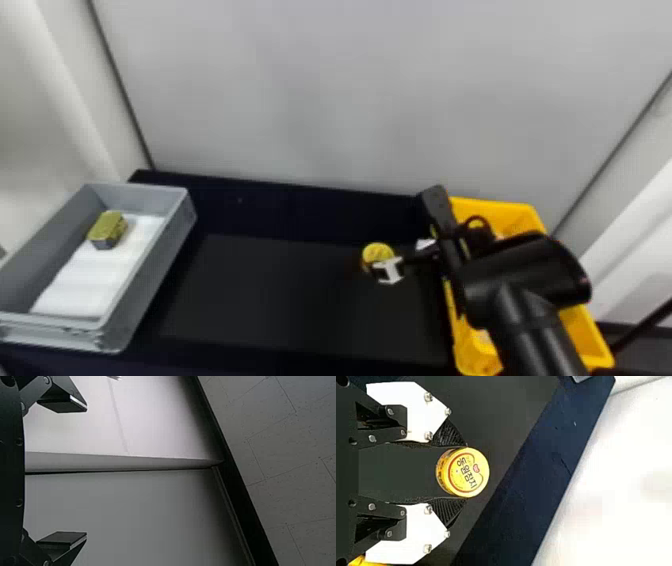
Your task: Pick up the round yellow can and place it in the yellow rectangular box
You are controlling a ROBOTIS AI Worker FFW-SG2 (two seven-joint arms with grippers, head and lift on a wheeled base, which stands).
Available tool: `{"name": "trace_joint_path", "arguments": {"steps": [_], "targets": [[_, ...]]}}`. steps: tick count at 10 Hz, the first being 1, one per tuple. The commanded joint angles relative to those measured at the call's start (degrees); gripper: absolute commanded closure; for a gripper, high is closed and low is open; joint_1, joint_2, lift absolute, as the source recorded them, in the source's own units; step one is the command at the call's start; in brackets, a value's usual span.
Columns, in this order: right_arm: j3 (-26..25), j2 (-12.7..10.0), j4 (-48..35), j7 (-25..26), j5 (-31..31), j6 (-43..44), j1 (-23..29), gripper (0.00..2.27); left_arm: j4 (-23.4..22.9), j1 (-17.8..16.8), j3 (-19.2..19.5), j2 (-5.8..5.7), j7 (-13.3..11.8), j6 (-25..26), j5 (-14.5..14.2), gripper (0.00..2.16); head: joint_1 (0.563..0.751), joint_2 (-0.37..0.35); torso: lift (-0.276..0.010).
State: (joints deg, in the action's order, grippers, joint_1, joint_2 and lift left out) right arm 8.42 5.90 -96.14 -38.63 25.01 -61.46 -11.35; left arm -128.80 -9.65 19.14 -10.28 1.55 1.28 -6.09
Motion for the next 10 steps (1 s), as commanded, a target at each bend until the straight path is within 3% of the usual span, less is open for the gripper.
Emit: {"name": "trace_joint_path", "arguments": {"steps": [1, 5, 10], "targets": [[-2.1, 0.9, -7.4, -1.9, 6.9, -6.4, -0.8, 0.69, -0.7, -0.5, 0.1, -0.1, -0.1, 1.6, 0.5, 0.14, 0.694, -0.078, -0.007], [-4.7, 4.1, -12.8, -5.6, 15.4, -9.9, -1.7, 0.69, -0.8, -0.8, 0.3, 0.08, -0.1, 1.8, 0.9, 0.14, 0.694, -0.078, -0.007], [-13.7, 6.4, -13.3, -5.1, 18.1, -9.2, -0.3, 0.69, -0.8, -1.0, 0.3, -0.36, -0.5, 2.1, 1.3, 0.14, 0.694, -0.078, -0.007]]}}
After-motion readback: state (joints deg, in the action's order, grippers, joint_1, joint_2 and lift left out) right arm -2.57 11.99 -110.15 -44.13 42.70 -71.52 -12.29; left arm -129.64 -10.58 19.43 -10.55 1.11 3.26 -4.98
